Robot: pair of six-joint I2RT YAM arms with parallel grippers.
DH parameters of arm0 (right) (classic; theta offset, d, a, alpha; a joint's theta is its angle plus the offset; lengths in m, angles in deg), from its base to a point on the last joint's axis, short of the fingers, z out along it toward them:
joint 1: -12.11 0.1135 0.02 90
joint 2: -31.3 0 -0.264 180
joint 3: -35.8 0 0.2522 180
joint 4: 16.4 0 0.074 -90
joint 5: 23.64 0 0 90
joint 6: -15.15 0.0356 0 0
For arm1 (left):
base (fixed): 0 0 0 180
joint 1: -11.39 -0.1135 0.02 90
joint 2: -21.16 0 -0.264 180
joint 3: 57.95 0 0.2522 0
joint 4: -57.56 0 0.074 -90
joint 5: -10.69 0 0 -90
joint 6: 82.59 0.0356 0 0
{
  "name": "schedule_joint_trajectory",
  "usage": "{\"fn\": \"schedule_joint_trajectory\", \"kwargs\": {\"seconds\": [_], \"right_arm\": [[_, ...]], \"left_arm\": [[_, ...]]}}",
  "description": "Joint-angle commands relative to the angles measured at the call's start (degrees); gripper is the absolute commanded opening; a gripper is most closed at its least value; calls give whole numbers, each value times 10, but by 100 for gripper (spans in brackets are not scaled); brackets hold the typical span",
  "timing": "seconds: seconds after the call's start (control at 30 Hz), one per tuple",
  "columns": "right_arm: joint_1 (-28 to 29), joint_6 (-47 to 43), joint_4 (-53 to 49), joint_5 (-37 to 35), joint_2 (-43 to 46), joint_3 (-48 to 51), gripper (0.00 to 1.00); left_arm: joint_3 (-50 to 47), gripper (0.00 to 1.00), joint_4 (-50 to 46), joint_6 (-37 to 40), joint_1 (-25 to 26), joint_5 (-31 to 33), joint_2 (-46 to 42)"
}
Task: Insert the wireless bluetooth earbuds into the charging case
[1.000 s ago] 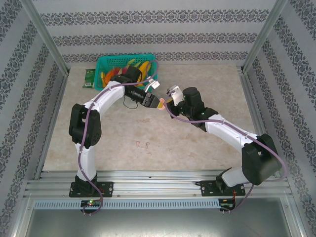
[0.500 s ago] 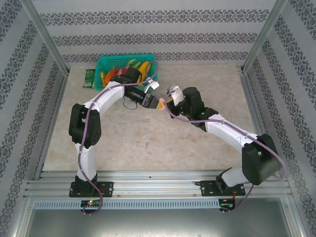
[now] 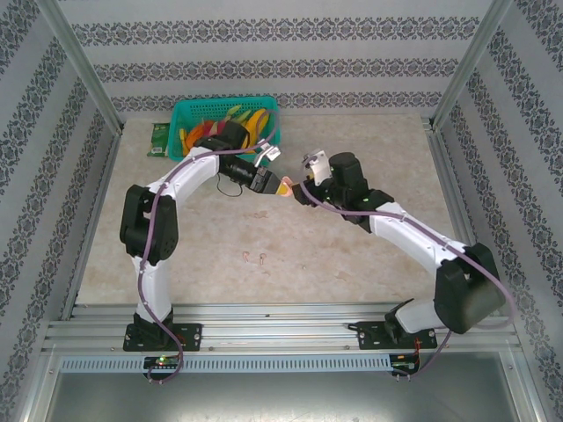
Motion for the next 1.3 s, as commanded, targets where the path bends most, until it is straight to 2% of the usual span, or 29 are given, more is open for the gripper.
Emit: {"fn": "schedule_joint_trajectory", "kwargs": {"seconds": [0.0,0.07,0.2,0.27,0.4,0.5,0.6,0.67,0.8,0.97,1.27], "right_arm": [[-32,73,-42,11,50,-40,60],[-53,112,-72,31,65,-42,61],[-54,174,-107,42,86,-18,61],[-47,211,-124,43,89,-3,60],[-8,287,-156,3,80,27,57],[36,339,-167,-36,66,47,55],[79,391,-172,-70,44,56,55],[113,418,-177,-98,21,51,55],[175,455,-221,-149,-49,6,56],[235,503,-238,-160,-146,-51,51],[299,571,-292,-209,-246,-125,45]], "left_arm": [[-23,6,61,-33,-21,11,-41],[-46,0,97,-51,-30,25,-61],[-95,0,174,-94,-39,71,-100],[-123,0,221,-119,-40,104,-125],[-191,0,317,-156,-41,179,-179],[-273,0,442,-175,-40,241,-230],[-399,0,624,-160,-39,308,-293],[-457,0,701,-152,-37,372,-324],[-487,0,719,-141,-38,422,-335],[-538,0,836,-175,-38,476,-325],[-577,0,994,-232,-40,586,-301]]}}
